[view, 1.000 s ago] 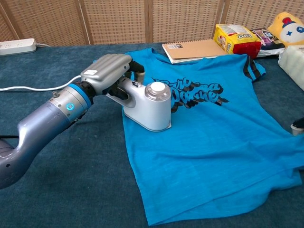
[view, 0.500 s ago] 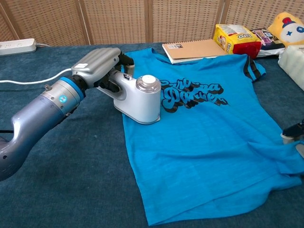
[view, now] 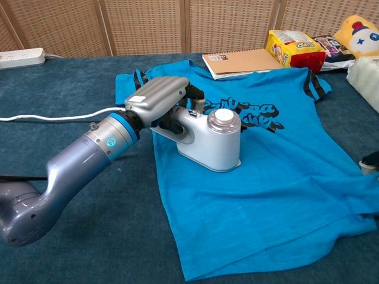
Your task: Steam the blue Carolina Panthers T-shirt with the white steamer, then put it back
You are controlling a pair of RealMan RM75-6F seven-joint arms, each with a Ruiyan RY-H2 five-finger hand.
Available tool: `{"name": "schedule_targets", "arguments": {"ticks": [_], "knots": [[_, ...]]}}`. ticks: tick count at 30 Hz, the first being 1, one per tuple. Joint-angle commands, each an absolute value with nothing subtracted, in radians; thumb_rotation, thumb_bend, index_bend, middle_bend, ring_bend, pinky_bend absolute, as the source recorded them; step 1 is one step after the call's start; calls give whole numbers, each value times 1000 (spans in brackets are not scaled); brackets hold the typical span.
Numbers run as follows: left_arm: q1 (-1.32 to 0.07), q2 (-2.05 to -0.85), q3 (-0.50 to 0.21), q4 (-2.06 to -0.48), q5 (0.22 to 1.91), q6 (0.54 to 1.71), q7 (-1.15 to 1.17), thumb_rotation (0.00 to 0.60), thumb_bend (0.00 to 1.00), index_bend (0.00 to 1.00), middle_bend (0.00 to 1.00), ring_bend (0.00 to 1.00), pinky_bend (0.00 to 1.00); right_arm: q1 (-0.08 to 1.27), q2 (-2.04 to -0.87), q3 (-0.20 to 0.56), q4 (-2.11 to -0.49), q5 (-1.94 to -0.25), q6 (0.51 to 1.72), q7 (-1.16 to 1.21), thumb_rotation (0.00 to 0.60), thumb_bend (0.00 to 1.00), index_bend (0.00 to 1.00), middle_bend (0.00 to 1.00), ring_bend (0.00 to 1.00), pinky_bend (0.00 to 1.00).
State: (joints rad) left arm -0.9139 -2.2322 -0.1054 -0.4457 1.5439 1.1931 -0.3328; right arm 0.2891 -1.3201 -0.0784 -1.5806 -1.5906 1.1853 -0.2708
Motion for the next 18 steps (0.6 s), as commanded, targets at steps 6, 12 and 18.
{"name": "schedule_targets", "arguments": {"ticks": [6,12,18], "knots": [[-907,-2246,-74,-456,1574,1212,-346,600,428,601,700,608,709,287,-1317,-79,-1578,-1593,1191,-264,600,696,584,590,632,738],[-902,-2240,-62,-460,1589,1232,-350,600,425,602,700,609,709,287,-1319,-77,-1577,-1594,1191,-261,600,697,584,590,633,738],[-895,-2224,-69,-440,1580,1228,-347,600,421,601,700,608,709,289,-1320,-76,-1579,-1593,1190,-262,600,696,584,591,633,738]]}}
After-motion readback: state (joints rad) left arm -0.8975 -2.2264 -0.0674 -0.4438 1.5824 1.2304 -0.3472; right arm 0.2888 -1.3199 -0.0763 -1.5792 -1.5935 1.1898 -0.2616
